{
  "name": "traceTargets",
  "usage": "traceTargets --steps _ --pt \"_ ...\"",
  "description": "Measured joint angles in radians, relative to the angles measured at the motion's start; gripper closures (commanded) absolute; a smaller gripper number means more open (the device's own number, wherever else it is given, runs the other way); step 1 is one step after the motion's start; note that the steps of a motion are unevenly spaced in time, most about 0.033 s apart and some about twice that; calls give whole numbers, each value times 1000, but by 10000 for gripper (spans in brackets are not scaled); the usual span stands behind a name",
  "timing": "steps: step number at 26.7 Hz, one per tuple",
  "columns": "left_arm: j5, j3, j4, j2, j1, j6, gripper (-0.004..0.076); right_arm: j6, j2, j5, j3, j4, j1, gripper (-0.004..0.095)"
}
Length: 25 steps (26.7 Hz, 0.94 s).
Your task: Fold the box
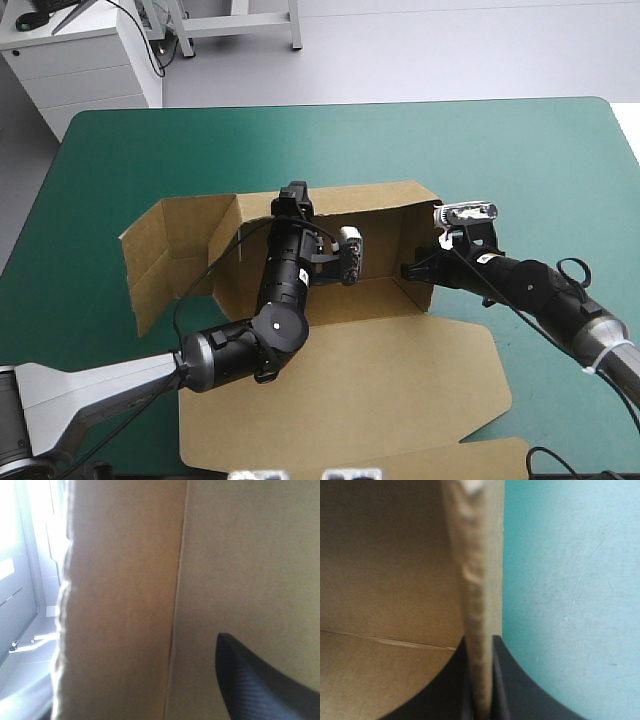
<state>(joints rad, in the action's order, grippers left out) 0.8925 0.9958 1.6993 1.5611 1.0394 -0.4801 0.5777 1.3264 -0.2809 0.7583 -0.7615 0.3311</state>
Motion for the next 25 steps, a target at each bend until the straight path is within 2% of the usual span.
traceTargets --steps 10,16,25 --pt "-74 101 0 2 0 51 266 -35 7 20 6 59 0 925" --pt "-84 136 0 2 0 54 266 -41 8 29 6 69 0 926" --pt "46 136 -1 0 163 55 282 -61 57 102 18 64 0 926"
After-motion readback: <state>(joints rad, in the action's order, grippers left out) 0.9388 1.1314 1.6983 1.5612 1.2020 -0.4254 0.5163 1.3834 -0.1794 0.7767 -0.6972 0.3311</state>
